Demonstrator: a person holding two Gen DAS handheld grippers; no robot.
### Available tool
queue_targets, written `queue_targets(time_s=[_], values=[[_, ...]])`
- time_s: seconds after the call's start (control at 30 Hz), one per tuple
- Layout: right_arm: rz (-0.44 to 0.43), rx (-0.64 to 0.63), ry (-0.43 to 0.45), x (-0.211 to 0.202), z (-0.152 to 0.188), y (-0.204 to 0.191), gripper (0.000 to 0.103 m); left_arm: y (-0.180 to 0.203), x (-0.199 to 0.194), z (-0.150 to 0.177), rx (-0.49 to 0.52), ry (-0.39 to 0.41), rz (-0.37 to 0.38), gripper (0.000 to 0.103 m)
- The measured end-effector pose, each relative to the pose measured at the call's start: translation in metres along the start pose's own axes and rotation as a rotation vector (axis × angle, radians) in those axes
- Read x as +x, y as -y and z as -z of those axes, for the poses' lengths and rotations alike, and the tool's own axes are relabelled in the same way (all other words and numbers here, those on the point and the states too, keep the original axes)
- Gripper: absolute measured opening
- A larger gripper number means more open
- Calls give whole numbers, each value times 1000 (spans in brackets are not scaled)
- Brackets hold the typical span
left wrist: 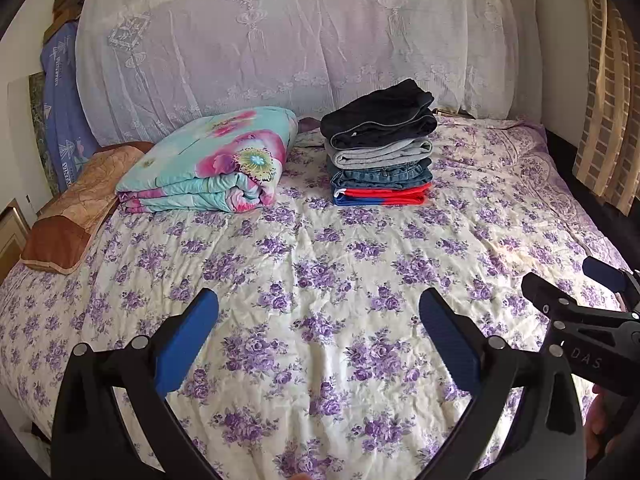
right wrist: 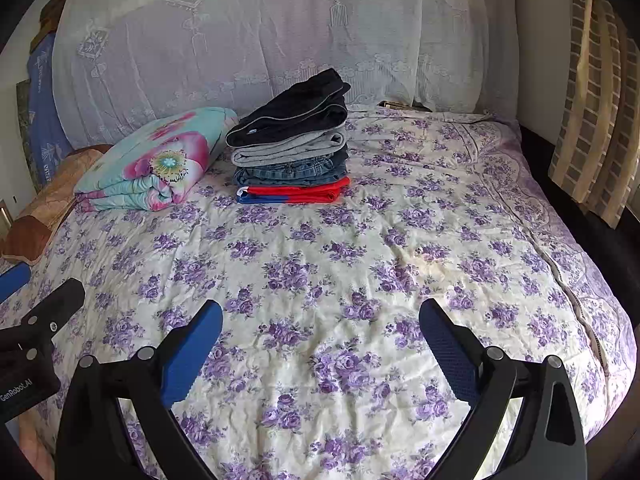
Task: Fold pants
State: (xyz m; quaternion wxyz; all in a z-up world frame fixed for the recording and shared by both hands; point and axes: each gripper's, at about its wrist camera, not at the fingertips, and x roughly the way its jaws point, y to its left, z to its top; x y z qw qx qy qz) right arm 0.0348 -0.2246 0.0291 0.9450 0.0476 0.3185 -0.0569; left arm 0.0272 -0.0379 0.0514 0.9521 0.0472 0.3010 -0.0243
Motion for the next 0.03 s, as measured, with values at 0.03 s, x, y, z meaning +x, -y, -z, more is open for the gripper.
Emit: queue_targets(time_s=[0.03], values=[[-1, 1, 1, 0, 0, 0, 99, -1, 0, 0, -5, -2, -1, 98]])
